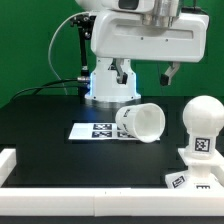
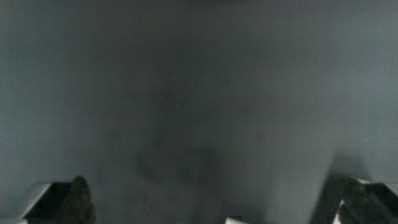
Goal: Assemble lamp
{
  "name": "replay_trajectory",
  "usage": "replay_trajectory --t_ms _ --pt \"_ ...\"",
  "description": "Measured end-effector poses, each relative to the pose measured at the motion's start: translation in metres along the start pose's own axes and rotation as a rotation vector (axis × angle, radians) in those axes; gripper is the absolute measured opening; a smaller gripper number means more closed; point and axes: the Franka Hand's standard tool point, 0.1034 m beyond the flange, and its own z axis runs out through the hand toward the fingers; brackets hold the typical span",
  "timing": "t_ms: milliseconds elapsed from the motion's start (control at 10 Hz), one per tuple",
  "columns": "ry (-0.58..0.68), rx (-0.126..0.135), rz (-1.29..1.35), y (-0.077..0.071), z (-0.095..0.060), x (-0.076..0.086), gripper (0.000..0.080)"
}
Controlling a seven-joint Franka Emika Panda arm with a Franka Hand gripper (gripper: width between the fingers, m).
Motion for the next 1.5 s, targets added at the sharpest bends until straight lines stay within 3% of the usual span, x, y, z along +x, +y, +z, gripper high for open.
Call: replay_trajectory --t_ms 200,400,700,900,1000,1300,1500 --pt "-0.13 0.003 0.003 0.002 0.005 -0.003 0.0698" --pt "-0.359 0.016 0.041 0.009 0.015 -0.016 0.0698" --pt "-0.606 0.031 0.117 0.001 0.023 -0.022 0.0698" --pt "-0.612 0.032 0.132 0.0 0.028 -0.019 0.0698" --pt "-0.645 0.05 0.174 -0.006 0.037 -0.025 0.0698" --pt "-0.618 0.055 0.186 -0.005 0.062 -0.029 0.0698" --pt "-0.619 0.054 0.185 -0.006 0.063 -0.029 0.0698"
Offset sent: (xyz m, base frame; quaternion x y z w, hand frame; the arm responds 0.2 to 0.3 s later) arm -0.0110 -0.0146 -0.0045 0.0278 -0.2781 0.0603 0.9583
